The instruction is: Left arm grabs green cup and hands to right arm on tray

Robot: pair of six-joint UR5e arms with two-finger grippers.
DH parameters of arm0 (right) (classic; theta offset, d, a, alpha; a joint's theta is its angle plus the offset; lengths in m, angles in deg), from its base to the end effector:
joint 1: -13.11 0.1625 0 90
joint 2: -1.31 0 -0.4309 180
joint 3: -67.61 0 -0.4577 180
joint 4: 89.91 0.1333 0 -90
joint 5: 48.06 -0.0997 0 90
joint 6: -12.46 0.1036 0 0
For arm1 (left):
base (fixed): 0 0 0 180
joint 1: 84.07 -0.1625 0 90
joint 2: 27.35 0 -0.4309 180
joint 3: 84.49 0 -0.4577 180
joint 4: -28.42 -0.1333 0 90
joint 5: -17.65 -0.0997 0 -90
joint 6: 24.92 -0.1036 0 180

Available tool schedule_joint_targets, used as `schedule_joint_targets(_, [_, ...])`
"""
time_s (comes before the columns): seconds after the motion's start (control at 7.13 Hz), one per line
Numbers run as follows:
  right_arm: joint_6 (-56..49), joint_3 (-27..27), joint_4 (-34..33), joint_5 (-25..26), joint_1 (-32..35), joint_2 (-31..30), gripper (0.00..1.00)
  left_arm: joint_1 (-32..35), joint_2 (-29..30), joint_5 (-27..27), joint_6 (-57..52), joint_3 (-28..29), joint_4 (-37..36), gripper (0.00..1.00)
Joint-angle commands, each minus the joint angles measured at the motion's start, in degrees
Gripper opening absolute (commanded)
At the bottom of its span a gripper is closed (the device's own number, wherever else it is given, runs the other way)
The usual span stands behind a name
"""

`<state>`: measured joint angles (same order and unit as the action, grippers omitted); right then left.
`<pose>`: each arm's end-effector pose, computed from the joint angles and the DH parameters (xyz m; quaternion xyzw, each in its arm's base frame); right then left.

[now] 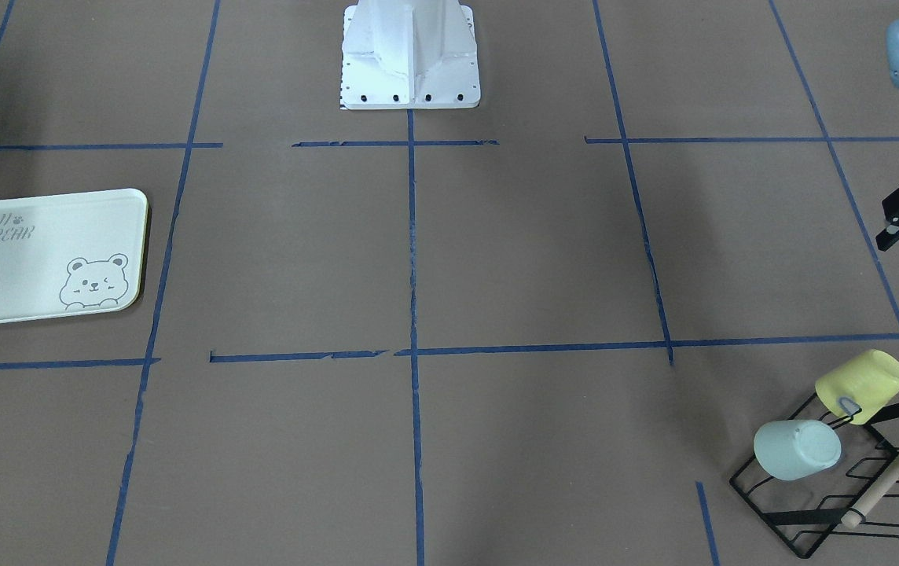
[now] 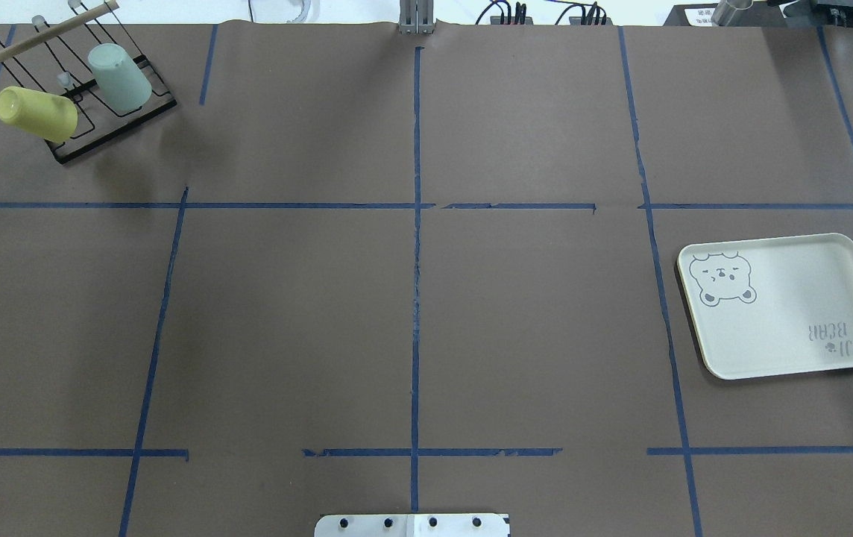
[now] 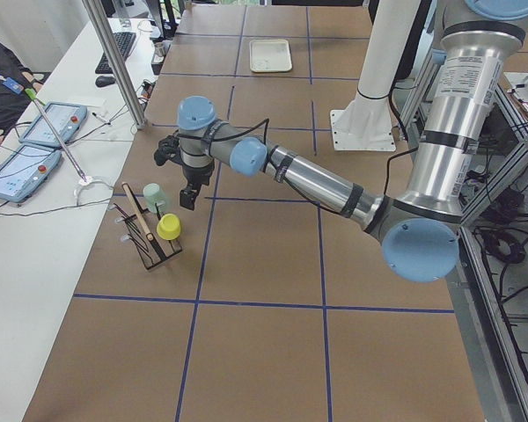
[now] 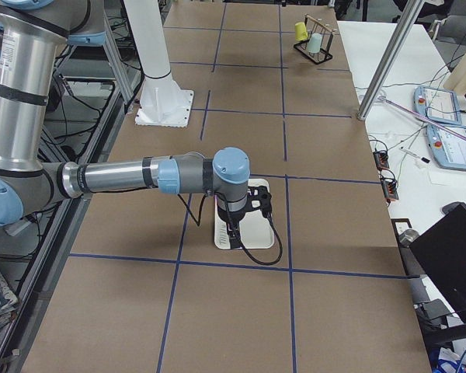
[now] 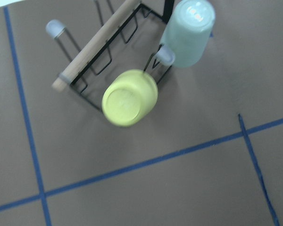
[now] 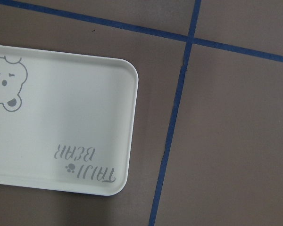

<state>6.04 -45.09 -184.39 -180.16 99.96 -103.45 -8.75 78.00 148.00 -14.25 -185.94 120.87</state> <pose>0.0391 -0.4505 0.5867 0.0384 -0.3581 -0.0886 0.9287 0.1002 -0.6438 0.3918 0.1580 0.3776 0.1188 0.9046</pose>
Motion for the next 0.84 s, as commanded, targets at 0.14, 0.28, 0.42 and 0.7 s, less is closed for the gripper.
schedule_joint_targets(0.14, [0.00,0.02,0.00,-0.09,0.07,-0.09,1.00,-3.87,12.56,-7.37,0.40,12.54,1.75,1.00])
schedule_joint_targets(0.28, [0.00,0.02,0.00,-0.09,0.07,-0.18,1.00,-4.13,14.77,-7.39,0.67,19.90,8.47,1.00])
schedule_joint_targets(0.42, [0.00,0.02,0.00,-0.09,-0.02,-0.18,1.00,-4.39,17.23,-7.39,3.28,26.50,13.76,1.00])
schedule_joint_targets(0.7, [0.00,0.02,0.00,-0.09,0.07,-0.18,1.00,-6.41,21.64,-7.39,4.88,33.66,15.82,1.00])
